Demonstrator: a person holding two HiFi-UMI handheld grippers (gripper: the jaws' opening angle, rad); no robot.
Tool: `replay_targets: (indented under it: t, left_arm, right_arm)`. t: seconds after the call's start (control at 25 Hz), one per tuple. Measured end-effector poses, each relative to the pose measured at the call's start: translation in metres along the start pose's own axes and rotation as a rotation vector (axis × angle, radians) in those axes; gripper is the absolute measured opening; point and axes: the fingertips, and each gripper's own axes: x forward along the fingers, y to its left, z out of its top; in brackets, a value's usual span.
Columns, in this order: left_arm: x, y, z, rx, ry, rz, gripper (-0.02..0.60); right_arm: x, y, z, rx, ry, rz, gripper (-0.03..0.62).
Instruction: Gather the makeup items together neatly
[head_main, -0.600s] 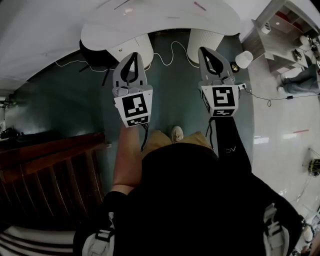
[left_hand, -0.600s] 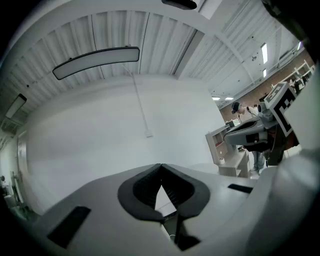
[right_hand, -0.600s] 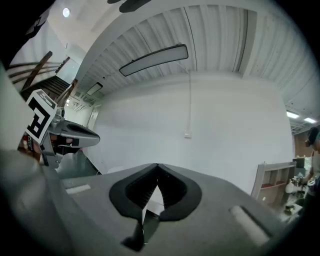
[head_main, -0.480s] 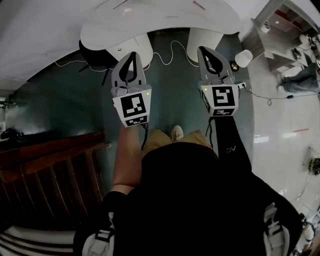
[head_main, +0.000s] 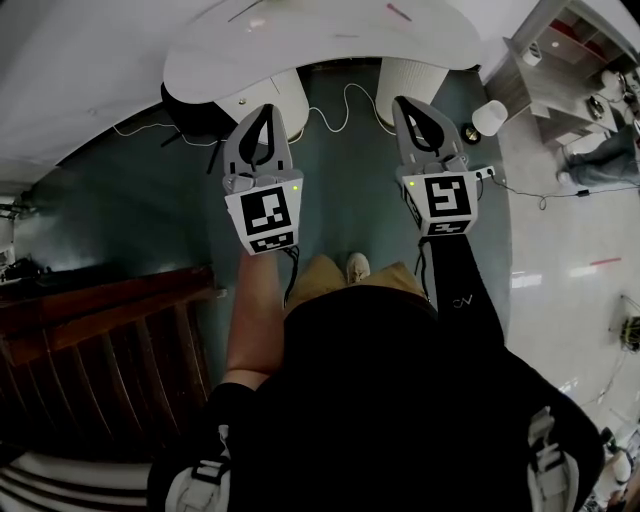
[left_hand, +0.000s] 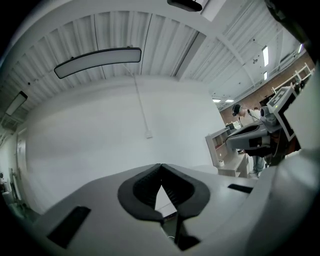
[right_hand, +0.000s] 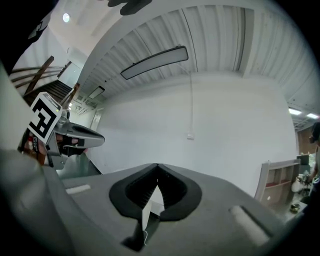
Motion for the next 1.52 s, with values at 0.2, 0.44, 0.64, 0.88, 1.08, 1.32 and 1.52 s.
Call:
replay_targets:
  t: [0.2, 0.44, 0.64, 0.88, 1.08, 1.32, 1.52]
  left_arm:
    - [0.009, 0.008, -0.001, 0.004, 0.004, 0.005, 0.008]
    - [0.036, 0.033, -0.003, 0.015, -0.009, 0.022, 0.008]
    - [0.078, 0.066, -0.013, -0.002, -0.016, 0.028, 0.008]
    - [0.147, 0.114, -0.018, -0.001, -0.031, 0.009, 0.008]
    - [0.199, 0.153, -0.01, 0.023, -0.071, -0.038, 0.008]
    - [0.252, 0.187, -0.011, 0.028, -0.114, -0.099, 0.008]
    - [0.288, 0.205, -0.025, 0.003, -0.118, -0.13, 0.008]
  right_arm:
    - [0.011, 0.002, 0.001, -0.04, 0.01, 0.017, 0.005]
    - [0.044, -0.007, -0.002, -0.051, 0.006, 0.008, 0.005]
    - [0.092, -0.015, 0.003, -0.015, -0.022, 0.004, 0.005]
    - [0.174, -0.014, 0.015, 0.008, -0.053, 0.008, 0.005]
    - [0.239, -0.015, 0.032, 0.077, -0.099, 0.012, 0.005]
    - [0.301, -0.013, 0.039, 0.109, -0.122, 0.008, 0.005]
    - [0.332, -0.021, 0.033, 0.145, -0.129, -0.022, 0.005]
